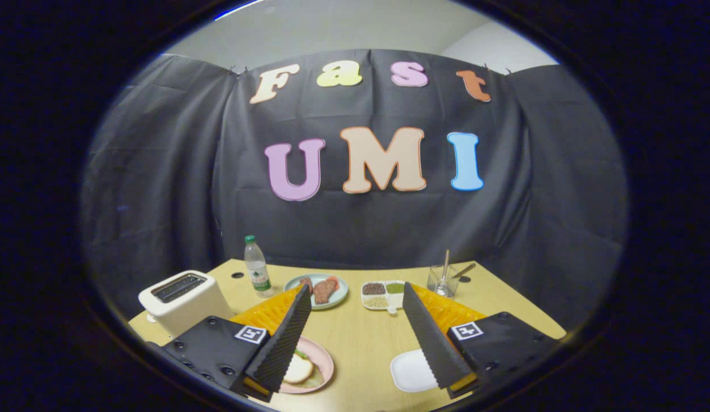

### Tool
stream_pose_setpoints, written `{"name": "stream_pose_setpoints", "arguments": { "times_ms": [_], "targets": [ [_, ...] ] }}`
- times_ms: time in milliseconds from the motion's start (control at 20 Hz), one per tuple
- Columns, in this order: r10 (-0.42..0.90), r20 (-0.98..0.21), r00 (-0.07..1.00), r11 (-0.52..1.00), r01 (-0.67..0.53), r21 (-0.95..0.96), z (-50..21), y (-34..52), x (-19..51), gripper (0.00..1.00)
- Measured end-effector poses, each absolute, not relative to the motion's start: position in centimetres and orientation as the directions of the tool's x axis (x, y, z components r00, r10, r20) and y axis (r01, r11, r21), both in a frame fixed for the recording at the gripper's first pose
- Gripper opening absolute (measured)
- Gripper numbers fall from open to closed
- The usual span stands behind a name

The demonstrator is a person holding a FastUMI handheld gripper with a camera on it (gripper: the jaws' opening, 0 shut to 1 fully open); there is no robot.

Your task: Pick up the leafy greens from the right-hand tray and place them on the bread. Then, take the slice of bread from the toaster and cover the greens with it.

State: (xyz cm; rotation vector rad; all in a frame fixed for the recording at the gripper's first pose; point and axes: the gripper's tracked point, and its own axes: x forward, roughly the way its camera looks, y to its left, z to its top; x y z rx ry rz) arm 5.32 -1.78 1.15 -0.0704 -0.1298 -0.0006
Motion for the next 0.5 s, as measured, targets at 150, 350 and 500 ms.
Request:
{"name": "stream_pose_setpoints", "arguments": {
  "times_ms": [150, 350, 500],
  "targets": [
    [0.017, 0.238, 0.971, 0.995, 0.006, -0.099, 4.4, -2.0, 3.8, 1.00],
    [0.032, 0.292, 0.956, 0.995, -0.002, -0.104, 6.2, -1.9, 2.4, 1.00],
    [0.037, 0.297, 0.954, 0.996, -0.011, -0.091, 6.4, -2.4, 2.1, 1.00]
  ]
}}
